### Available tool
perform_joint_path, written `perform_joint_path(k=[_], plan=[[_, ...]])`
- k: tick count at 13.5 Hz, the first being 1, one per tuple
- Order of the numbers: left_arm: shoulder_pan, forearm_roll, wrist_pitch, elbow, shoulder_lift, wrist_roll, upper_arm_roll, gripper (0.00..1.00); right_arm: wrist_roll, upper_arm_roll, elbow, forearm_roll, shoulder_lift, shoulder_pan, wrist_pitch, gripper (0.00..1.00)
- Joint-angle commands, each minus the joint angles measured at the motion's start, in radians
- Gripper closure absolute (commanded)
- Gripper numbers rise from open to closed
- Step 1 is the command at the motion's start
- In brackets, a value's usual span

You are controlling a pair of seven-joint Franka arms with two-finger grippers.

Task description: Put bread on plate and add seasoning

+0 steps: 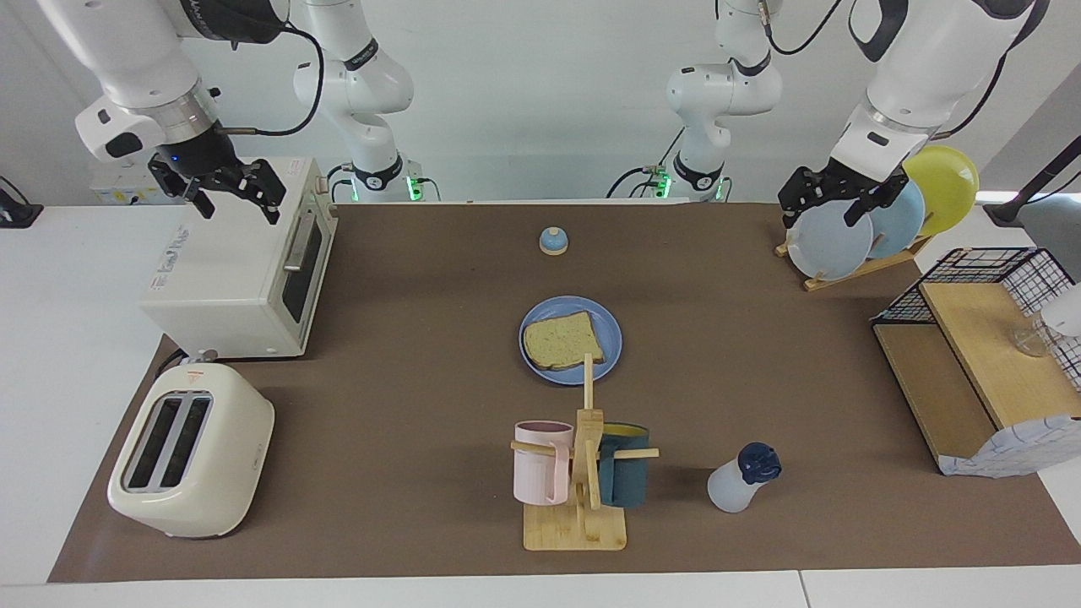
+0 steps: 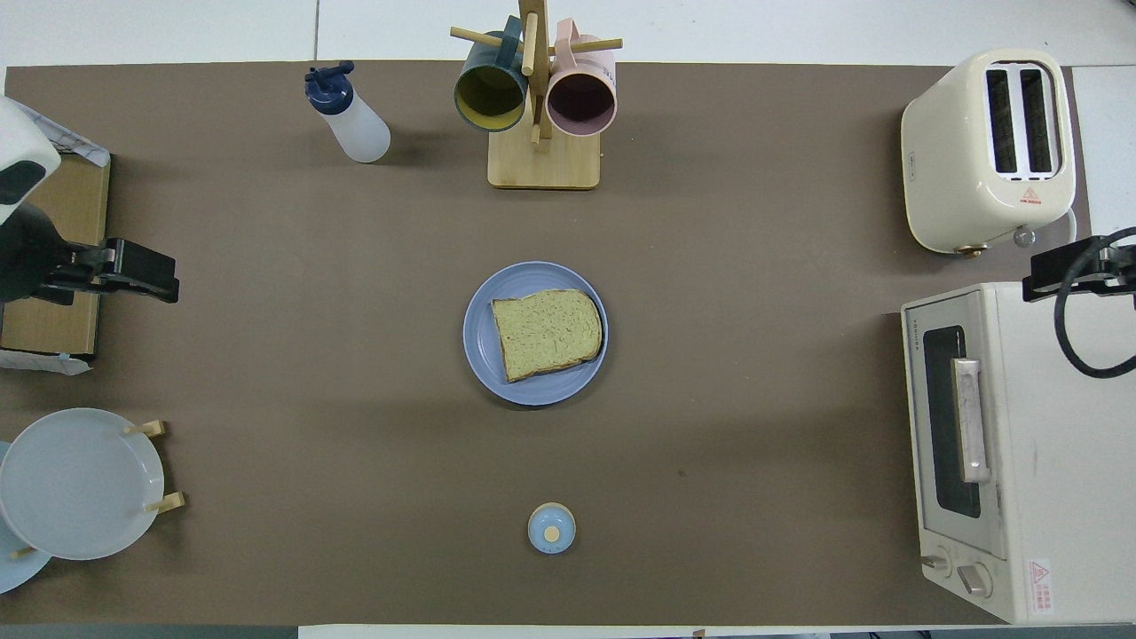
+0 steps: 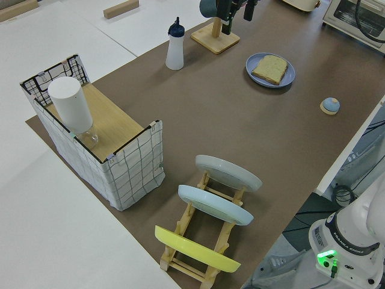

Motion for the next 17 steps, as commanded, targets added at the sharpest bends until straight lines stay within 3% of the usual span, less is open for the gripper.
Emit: perform_joint_path(k=[1,3,5,6,17], plan=[[0.036,-0.026,0.127,-0.15,-0.079,0.025,-0.008,0.0,-0.017,0.006,-0.007,-0.021,-0.012,-0.004,0.016,0.0],[0.036,-0.028,0.158,-0.103,-0.046,0.016,-0.009,0.0,-0.017,0.006,-0.009,-0.021,-0.012,-0.004,0.017,0.0],[0.036,-0.023,0.041,0.029,0.002,0.016,-0.009,0.0,-0.017,0.006,-0.009,-0.021,-0.012,-0.004,0.017,0.0],[0.036,-0.021,0.017,0.048,0.01,0.023,-0.009,0.0,-0.017,0.006,-0.009,-0.021,-0.012,-0.004,0.016,0.0],[0.047,-0.02,0.025,0.025,0.002,0.093,-0.009,0.0,-0.017,0.006,-0.009,-0.021,-0.012,-0.004,0.016,0.0]])
